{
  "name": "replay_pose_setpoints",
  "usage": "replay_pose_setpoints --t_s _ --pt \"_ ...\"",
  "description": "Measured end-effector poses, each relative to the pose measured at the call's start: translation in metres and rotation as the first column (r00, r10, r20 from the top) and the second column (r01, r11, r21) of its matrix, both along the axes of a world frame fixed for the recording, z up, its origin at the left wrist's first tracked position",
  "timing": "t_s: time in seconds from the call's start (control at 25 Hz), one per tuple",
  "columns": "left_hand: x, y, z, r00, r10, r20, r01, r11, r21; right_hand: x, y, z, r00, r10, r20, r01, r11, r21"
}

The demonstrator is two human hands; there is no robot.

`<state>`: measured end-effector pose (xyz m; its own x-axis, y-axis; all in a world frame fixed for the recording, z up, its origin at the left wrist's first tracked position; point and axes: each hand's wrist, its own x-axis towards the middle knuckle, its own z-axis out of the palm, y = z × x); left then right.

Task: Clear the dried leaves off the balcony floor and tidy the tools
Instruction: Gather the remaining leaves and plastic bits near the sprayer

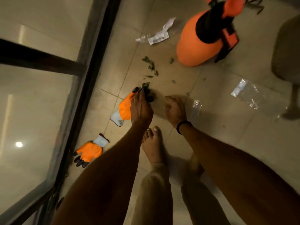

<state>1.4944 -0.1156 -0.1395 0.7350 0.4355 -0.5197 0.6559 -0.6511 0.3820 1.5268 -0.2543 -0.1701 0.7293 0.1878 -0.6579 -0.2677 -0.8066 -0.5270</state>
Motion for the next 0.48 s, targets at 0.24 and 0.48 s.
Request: replay_pose_setpoints --t_s 0.24,0.48 --pt "-0.028 0.016 -0.057 0.977 -0.212 -0.02 0.211 0.958 0.194 0.001 0.02 -0.052 0.95 0.158 0.271 -0.157 0.987 -0.026" --pt "-0.041 0.04 -0.054 0.985 -0.025 -0.169 0.064 0.972 0.228 0.009 0.04 -0.053 0.907 0.263 0.328 -0.271 0.962 -0.022"
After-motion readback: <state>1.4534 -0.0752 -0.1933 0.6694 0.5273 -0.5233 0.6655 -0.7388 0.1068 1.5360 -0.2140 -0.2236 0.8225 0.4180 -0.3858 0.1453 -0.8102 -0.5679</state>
